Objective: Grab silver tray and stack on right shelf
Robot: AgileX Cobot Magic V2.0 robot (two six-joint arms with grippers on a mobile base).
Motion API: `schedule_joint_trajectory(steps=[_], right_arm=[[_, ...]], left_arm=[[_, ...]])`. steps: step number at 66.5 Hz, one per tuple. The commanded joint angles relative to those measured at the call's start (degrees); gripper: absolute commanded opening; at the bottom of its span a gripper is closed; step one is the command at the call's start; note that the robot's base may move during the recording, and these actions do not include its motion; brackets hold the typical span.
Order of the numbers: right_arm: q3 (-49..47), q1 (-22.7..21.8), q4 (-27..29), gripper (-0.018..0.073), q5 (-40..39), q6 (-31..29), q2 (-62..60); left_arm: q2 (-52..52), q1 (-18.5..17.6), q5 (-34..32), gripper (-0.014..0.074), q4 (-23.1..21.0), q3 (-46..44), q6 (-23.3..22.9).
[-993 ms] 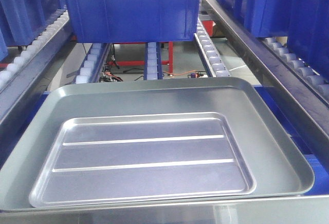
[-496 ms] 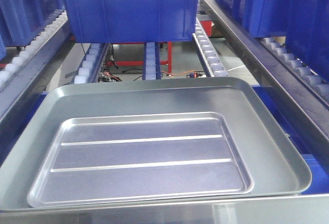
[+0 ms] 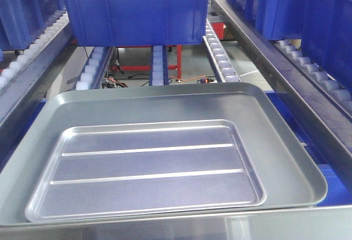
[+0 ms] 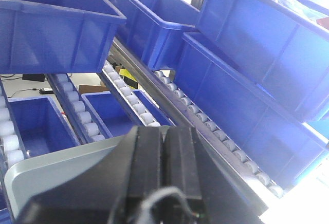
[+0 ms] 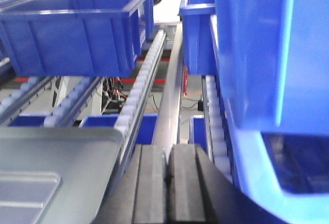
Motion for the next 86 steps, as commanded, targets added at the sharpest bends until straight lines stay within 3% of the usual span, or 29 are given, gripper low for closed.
schedule_joint_trajectory(steps=[1,60,67,73,82,86], right_arm=[[0.3,-0.5,0.2,0.0049,-4.7,-0.7,-1.2],[0.3,-0.9,0.2,0.0049,-4.9,-0.7,-1.2],[0.3,-0.9,0.2,0.0049,-4.9,-0.7,-1.2],[0.3,-0.9,0.2,0.0049,-4.9,-0.7,-1.2],[0.3,-0.9,0.2,0.0049,-4.9,-0.7,-1.2],[0.3,-0.9,0.2,0.0049,-4.9,-0.7,-1.2]], left_arm=[[0.4,-0.4,-3.7,-0.0091,0.7,-1.7,-0.4],[0.4,-0.4,-3.6,-0.0091,0.6,-0.9,-0.4],[0.3,-0.4,-3.4,-0.0091,-3.9,0.8,-0.3],[-1.7,0.9,-3.1,-0.009,-9.1,3.0,8.5],[-7.0,7.4,-4.1,-0.0091,-23.8,8.3,33.9],[-9.6,11.5,-6.3,-0.0091,-30.1,11.5,43.0]])
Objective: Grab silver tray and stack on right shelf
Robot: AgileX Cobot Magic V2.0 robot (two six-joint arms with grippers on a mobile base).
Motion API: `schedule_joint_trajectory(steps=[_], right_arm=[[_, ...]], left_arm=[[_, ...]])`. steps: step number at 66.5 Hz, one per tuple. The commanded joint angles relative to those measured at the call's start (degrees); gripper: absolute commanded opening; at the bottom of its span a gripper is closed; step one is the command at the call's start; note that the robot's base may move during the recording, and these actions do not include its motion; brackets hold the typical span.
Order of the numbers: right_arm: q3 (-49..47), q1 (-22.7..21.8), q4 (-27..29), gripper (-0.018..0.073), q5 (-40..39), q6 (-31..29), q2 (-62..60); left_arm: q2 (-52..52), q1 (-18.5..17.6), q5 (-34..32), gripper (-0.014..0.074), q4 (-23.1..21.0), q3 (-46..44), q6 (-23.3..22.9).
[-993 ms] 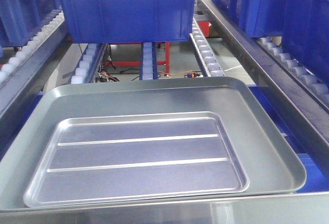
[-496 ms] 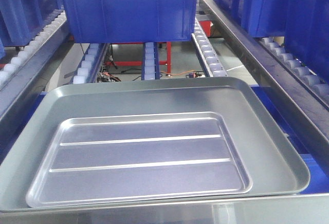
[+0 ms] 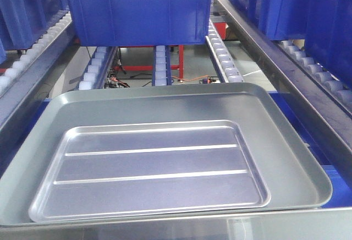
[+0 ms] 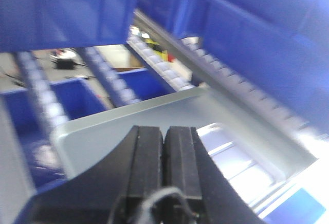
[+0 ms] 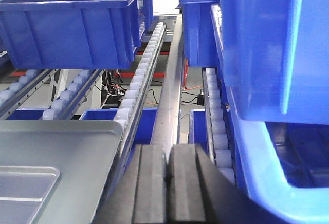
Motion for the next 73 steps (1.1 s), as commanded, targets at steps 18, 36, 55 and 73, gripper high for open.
schedule_joint_trajectory(steps=[18,36,55,73], right_arm=[[-0.1,-0.3,0.0,0.0049,-4.9,-0.7,-1.1],[-0.1,-0.3,0.0,0.0049,-4.9,-0.7,-1.1],[-0.1,-0.3,0.0,0.0049,-4.9,-0.7,-1.1],[-0.1,-0.3,0.0,0.0049,-4.9,-0.7,-1.1]], left_arm=[[-8.2,20.6,-13.0,-0.0091,-11.2,11.9,14.5],[-8.2,29.9,-15.8,-0.0091,-11.4,15.6,14.5],[-11.3,32.8,-14.8,-0.0091,-10.7,15.6,14.5],[-11.5,35.6,-13.4,-0.0091,-10.7,15.6,14.5]])
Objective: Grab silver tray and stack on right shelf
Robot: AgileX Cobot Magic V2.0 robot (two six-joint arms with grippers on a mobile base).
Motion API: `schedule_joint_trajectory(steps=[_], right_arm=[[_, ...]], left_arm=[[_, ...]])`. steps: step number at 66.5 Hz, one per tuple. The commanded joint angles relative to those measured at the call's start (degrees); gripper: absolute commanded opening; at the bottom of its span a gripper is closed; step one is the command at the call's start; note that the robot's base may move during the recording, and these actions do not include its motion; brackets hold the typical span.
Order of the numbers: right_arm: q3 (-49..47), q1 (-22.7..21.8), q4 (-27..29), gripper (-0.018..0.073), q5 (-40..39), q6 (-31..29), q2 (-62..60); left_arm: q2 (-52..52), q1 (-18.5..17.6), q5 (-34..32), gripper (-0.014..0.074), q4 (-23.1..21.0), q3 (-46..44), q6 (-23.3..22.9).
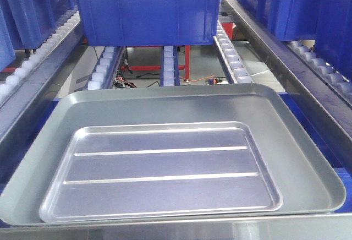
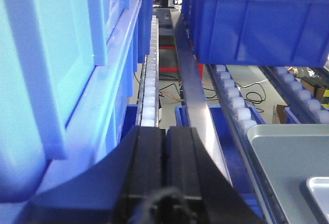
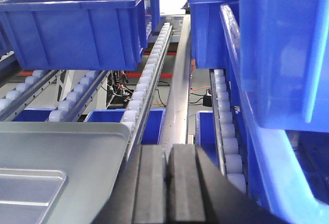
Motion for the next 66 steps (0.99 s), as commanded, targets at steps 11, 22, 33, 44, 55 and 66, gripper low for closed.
schedule_joint_trajectory(steps=[11,22,33,44,55,66], right_arm=[[-0.1,-0.3,0.0,0.0049,-4.9,-0.7,-1.1],[-0.1,-0.3,0.0,0.0049,-4.9,-0.7,-1.1],[-0.1,-0.3,0.0,0.0049,-4.9,-0.7,-1.1],[-0.1,-0.3,0.0,0.0049,-4.9,-0.7,-1.1],[-0.1,-0.3,0.0,0.0049,-4.9,-0.7,-1.1],[-0.1,-0.3,0.0,0.0049,-4.9,-0.7,-1.1]], left_arm=[[-0.7,0.2,-4.8,-0.0091,0.0,1.4,0.2],[-0.7,0.2,-4.8,-0.0091,0.0,1.4,0.2],[-0.7,0.2,-4.8,-0.0091,0.0,1.4,0.2],[-0.7,0.2,-4.8,-0.0091,0.0,1.4,0.2],[-0.7,0.2,-4.8,-0.0091,0.0,1.4,0.2],[-0.7,0.2,-4.8,-0.0091,0.0,1.4,0.2]])
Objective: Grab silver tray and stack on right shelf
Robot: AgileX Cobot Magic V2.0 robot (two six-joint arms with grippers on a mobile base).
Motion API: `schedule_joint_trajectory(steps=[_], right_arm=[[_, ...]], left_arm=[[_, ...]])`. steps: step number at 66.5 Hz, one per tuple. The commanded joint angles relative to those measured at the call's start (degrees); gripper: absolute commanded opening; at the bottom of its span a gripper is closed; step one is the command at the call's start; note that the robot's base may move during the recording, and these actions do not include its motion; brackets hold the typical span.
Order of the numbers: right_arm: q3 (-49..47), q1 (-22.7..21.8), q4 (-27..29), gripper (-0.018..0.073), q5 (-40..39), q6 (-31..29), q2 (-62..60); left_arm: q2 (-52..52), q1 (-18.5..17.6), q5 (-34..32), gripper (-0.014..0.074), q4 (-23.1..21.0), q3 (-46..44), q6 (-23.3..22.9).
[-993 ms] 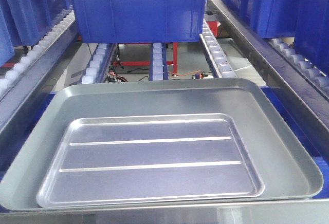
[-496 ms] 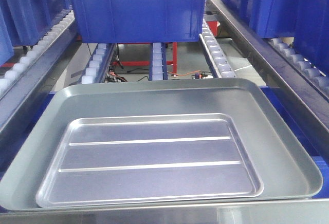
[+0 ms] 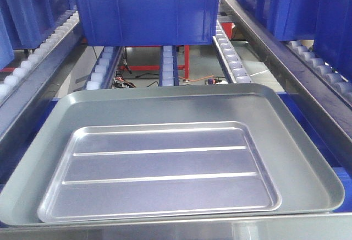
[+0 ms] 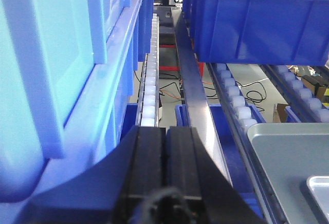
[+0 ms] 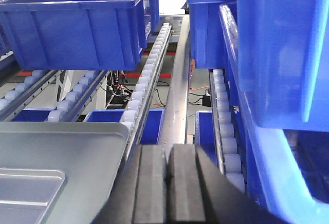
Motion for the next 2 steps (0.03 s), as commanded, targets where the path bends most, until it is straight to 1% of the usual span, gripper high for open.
schedule_joint_trajectory(steps=[1,2], right_arm=[[-0.1,-0.3,0.0,0.0049,-4.9,-0.7,-1.1],[-0.1,-0.3,0.0,0.0049,-4.9,-0.7,-1.1]], left_arm=[[-0.7,0.1,-4.9,-0.0091,0.0,1.4,0.2],[-0.7,0.1,-4.9,-0.0091,0.0,1.4,0.2]])
